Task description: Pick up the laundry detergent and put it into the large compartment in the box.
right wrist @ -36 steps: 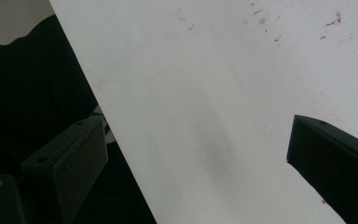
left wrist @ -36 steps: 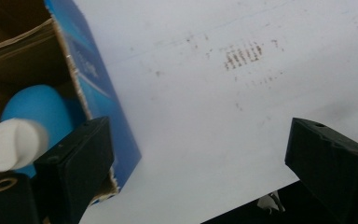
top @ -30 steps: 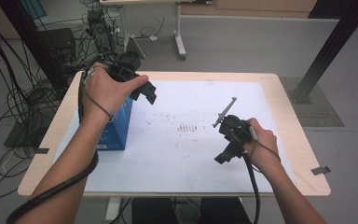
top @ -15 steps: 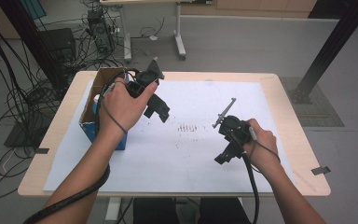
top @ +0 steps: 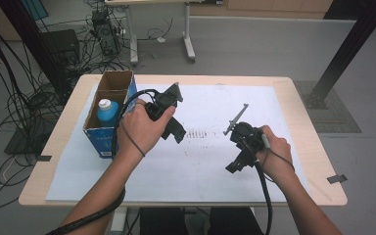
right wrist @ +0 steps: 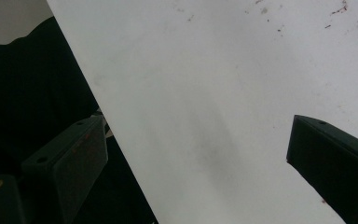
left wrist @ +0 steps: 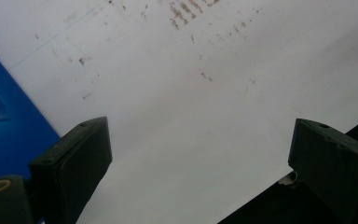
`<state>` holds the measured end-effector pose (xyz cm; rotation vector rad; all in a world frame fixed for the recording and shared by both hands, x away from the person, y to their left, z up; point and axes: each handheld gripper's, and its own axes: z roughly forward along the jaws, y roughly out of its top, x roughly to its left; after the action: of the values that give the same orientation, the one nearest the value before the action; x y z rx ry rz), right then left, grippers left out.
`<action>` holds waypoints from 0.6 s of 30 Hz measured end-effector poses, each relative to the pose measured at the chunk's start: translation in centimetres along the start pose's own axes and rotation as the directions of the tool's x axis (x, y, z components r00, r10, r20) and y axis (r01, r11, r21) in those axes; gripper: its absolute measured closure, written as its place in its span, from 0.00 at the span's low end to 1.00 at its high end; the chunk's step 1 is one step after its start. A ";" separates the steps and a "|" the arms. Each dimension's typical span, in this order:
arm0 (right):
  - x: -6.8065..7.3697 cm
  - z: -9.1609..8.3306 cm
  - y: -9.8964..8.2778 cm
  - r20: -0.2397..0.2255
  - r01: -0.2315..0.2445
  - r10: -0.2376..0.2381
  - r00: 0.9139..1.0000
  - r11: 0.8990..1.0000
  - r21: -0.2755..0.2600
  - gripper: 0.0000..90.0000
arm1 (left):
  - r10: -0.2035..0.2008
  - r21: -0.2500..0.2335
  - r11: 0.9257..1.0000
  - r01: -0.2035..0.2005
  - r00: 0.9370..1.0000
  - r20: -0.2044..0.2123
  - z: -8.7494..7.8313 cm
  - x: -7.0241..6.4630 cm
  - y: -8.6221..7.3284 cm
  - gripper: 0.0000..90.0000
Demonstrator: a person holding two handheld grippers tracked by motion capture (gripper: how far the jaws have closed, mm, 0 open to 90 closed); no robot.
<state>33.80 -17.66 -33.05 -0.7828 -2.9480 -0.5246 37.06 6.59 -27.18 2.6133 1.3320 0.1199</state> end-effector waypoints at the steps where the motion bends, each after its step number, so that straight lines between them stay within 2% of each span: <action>1: 0.0 0.0 0.0 -0.001 -0.001 0.001 1.000 1.000 0.001 0.05 | 0.002 -0.008 1.000 -0.002 1.000 0.004 0.2 -0.1 -0.1 0.07; 9: 0.0 0.1 0.0 0.000 -0.005 0.005 1.000 1.000 0.005 0.05 | 0.015 0.022 1.000 -0.015 1.000 -0.002 2.2 -0.6 -0.5 0.07; 18: 0.0 0.1 0.1 0.000 -0.006 0.006 1.000 1.000 0.006 0.05 | 0.017 0.031 0.999 -0.016 1.000 -0.019 3.3 -1.0 -0.8 0.07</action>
<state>33.88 -17.58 -33.15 -0.7904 -2.9452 -0.5152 36.38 5.80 -30.56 2.6559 1.3295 0.1282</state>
